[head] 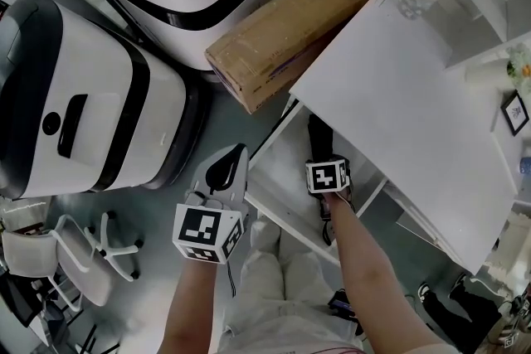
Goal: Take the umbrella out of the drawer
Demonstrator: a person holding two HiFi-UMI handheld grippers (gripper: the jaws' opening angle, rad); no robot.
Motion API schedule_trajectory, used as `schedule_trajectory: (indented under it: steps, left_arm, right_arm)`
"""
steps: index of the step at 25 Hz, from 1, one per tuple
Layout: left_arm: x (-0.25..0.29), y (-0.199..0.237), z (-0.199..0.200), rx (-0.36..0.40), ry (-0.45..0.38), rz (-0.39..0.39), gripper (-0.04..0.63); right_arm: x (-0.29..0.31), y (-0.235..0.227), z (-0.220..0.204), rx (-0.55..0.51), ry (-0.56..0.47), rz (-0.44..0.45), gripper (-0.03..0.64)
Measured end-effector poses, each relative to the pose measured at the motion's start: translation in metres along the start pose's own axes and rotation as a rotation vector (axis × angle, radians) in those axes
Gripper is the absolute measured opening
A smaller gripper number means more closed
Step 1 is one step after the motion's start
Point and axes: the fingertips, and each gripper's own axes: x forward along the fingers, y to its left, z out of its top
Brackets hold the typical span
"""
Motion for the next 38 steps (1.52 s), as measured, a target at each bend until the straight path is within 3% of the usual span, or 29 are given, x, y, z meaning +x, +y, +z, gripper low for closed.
schedule_trajectory:
  steps: [4,16,27,38]
  left_arm:
    - [0.000,-0.001,-0.005,0.023,0.012,-0.002,0.009]
    - [0.001,-0.007,-0.007,0.060,0.024,-0.022,0.009]
    - [-0.012,-0.009,0.010,0.055,-0.005,-0.013,0.009]
    - [-0.028,-0.027,0.038,0.064,-0.056,-0.027,0.009]
  right_arm:
    - [0.011,-0.001,-0.009,-0.013,0.069,0.018,0.295]
    - [0.009,0.005,-0.005,-0.036,0.081,0.042,0.245]
    - [-0.018,0.032,-0.021,-0.191,0.109,0.094,0.244]
    - [-0.068,0.044,0.002,-0.223,0.011,0.107,0.244]
